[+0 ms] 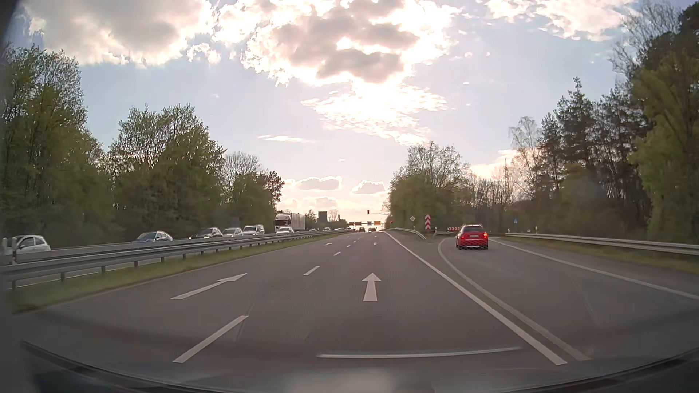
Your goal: Follow the waypoints while adhering to traffic rules and regulations
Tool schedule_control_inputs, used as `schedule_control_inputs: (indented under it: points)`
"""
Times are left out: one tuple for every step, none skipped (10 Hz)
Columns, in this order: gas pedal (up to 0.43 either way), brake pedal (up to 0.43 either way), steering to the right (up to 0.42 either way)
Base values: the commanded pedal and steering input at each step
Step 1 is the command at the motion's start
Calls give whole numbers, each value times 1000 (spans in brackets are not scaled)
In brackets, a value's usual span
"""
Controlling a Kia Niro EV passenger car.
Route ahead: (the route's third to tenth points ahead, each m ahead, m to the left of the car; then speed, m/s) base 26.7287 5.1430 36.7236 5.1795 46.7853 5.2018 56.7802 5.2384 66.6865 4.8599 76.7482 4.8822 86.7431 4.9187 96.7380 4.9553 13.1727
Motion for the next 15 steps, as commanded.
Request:
schedule_control_inputs:
  points:
    - [0, 0, -3]
    - [0, 0, -3]
    - [0, 0, -3]
    - [0, 0, -3]
    - [0, 0, -3]
    - [0, 0, -3]
    - [0, 0, -3]
    - [0, 0, -3]
    - [0, 0, -3]
    - [0, 0, -3]
    - [0, 0, -3]
    - [0, 0, -3]
    - [0, 0, -3]
    - [0, 0, -3]
    - [0, 0, -2]
